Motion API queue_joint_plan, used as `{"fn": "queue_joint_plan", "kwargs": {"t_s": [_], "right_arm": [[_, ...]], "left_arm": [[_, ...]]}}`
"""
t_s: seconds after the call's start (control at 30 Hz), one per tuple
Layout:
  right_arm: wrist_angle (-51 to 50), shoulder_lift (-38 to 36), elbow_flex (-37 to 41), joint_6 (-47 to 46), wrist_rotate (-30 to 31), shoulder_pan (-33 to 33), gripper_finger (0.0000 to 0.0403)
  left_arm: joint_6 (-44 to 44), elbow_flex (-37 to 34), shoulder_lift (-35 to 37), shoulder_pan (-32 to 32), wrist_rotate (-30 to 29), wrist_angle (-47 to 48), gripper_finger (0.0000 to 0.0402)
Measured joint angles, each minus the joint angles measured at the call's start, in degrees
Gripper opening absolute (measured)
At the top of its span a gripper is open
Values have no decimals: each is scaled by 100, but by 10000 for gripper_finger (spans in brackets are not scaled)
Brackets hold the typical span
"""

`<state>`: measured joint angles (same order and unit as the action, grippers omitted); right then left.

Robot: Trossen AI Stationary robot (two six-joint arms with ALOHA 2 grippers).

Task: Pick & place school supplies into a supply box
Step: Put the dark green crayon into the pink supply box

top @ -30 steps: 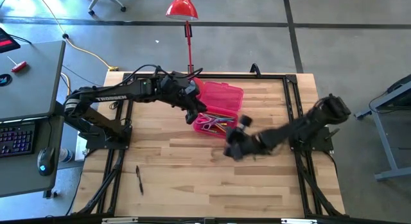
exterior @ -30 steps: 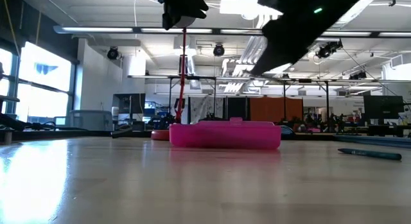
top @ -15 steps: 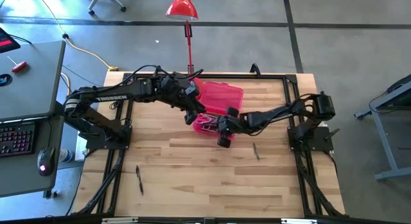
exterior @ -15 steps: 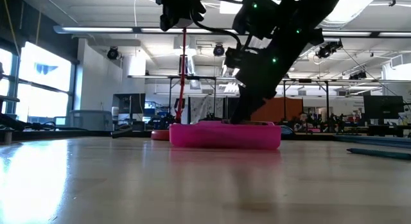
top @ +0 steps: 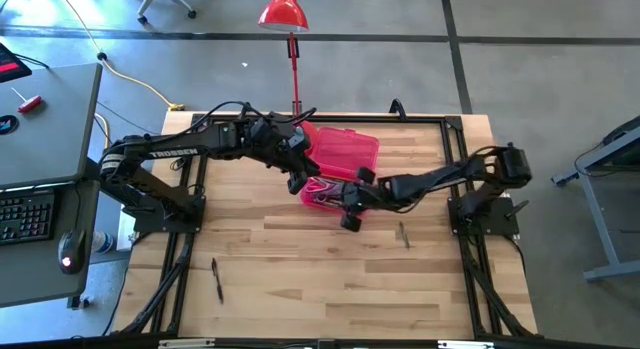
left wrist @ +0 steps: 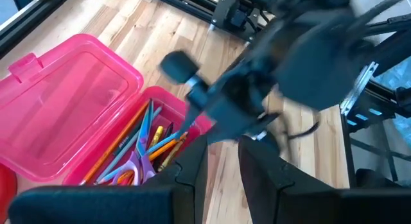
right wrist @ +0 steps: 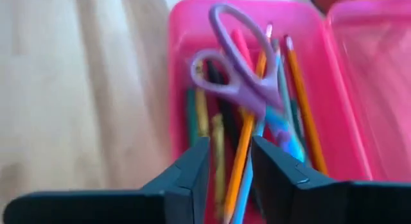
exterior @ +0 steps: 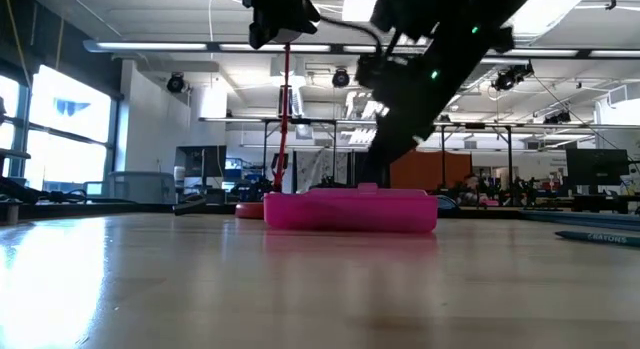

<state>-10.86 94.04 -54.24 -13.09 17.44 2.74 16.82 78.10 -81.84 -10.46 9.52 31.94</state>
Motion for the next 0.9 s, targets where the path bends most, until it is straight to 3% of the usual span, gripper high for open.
{"fn": "queue_joint_plan", "kwargs": {"t_s": [0.13, 0.23, 0.37, 0.47, 0.67, 0.9], "right_arm": [[-1165, -735, -2, -1065, 79, 456, 95], [-2484, -1266, -6, -2195, 488, 1003, 91], [-4342, -1649, -4, -4381, 894, 1792, 88], [-5068, -1690, 5, -5819, 977, 2425, 88], [-4457, -1681, 559, -6982, 882, 3190, 87], [-2657, -1681, 1727, -7086, 943, 3152, 87]], "left_arm": [[0, 1, -2, 0, -2, 30, 117], [0, 1, -2, 0, -4, 97, 117], [0, -1, -4, 0, -24, 126, 117], [-1, -1, -4, 0, -24, 125, 117], [0, 1, -4, 0, -22, 121, 117], [21, 1, -4, 0, -22, 116, 117]]}}
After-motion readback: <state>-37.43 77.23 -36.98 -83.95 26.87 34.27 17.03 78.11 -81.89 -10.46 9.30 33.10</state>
